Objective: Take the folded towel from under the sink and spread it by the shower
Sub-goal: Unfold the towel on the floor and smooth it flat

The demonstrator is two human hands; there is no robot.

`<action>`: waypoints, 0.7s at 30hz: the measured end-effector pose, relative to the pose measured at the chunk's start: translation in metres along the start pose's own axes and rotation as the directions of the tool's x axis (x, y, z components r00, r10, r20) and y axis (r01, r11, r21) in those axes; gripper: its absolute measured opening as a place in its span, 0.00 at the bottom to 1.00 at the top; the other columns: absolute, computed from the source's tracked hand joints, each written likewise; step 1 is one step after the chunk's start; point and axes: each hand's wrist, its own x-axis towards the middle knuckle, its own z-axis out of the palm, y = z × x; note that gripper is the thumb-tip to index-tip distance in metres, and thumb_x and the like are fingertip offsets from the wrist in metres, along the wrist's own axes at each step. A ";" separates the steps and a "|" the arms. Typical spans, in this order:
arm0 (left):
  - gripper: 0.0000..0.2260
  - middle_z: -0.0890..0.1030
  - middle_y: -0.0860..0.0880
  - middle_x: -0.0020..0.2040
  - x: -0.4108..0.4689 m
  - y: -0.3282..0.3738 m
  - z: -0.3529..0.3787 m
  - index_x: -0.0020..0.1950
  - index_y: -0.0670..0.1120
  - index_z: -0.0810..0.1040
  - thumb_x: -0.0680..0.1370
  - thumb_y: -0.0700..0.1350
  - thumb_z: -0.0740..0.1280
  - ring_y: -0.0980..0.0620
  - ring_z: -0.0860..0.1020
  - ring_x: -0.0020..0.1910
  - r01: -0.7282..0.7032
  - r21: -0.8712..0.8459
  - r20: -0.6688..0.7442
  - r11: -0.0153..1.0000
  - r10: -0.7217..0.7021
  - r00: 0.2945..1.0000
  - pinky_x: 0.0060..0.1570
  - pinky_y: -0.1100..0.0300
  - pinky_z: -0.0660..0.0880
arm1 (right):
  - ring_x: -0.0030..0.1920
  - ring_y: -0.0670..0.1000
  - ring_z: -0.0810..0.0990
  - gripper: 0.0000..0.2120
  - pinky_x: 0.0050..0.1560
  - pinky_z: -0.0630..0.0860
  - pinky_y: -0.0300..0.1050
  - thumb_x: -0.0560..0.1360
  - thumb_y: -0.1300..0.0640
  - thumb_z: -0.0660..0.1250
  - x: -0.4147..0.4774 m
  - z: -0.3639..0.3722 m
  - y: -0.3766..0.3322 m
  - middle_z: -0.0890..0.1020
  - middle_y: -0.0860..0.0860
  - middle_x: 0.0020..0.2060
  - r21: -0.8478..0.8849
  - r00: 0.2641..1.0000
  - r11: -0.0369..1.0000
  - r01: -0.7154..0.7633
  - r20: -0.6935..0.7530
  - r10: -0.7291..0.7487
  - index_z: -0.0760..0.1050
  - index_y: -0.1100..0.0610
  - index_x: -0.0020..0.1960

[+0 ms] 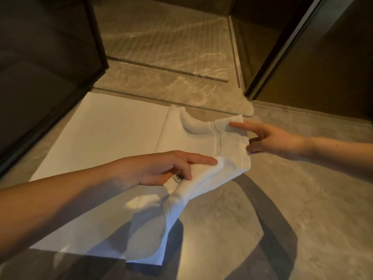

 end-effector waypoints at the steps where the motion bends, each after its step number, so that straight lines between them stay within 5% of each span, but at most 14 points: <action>1: 0.28 0.73 0.58 0.68 0.003 0.000 0.008 0.61 0.57 0.81 0.65 0.36 0.64 0.51 0.71 0.67 0.020 0.007 0.005 1.000 -0.020 1.000 0.56 0.63 0.73 | 0.59 0.48 0.80 0.36 0.54 0.81 0.47 0.74 0.73 0.66 -0.005 -0.005 0.004 0.58 0.39 0.75 -0.005 1.000 1.000 0.010 0.014 -0.010 0.70 0.38 0.70; 8: 0.27 0.73 0.51 0.69 0.020 0.027 0.027 0.59 0.55 0.82 0.72 0.27 0.61 0.49 0.73 0.65 0.162 0.123 -0.177 0.979 -0.139 0.974 0.60 0.58 0.74 | 0.66 0.50 0.74 0.33 0.56 0.80 0.46 0.74 0.70 0.68 -0.010 -0.039 0.035 0.61 0.39 0.75 -0.018 0.997 0.998 0.066 0.052 -0.065 0.72 0.38 0.69; 13: 0.27 0.72 0.50 0.70 0.066 0.069 0.053 0.62 0.54 0.80 0.74 0.28 0.59 0.47 0.73 0.66 0.257 0.218 -0.103 0.941 -0.240 0.965 0.54 0.58 0.78 | 0.62 0.45 0.77 0.32 0.49 0.80 0.39 0.75 0.69 0.67 -0.002 -0.065 0.063 0.63 0.37 0.73 0.079 0.987 0.983 0.163 -0.013 -0.163 0.72 0.37 0.68; 16: 0.27 0.73 0.50 0.70 0.104 0.055 0.062 0.63 0.54 0.79 0.73 0.28 0.58 0.48 0.74 0.64 0.267 0.234 -0.068 0.935 -0.258 0.964 0.49 0.62 0.77 | 0.72 0.46 0.65 0.33 0.51 0.79 0.35 0.75 0.69 0.65 0.004 -0.074 0.092 0.61 0.38 0.75 0.042 0.985 0.984 0.173 -0.029 -0.172 0.70 0.37 0.70; 21: 0.30 0.70 0.53 0.71 0.155 -0.006 0.061 0.67 0.52 0.76 0.72 0.27 0.60 0.52 0.71 0.67 0.173 0.231 -0.055 0.957 -0.164 0.985 0.58 0.61 0.70 | 0.66 0.50 0.72 0.34 0.45 0.79 0.35 0.74 0.68 0.67 0.012 -0.074 0.153 0.61 0.42 0.76 -0.039 0.986 0.998 0.048 -0.157 -0.053 0.67 0.37 0.71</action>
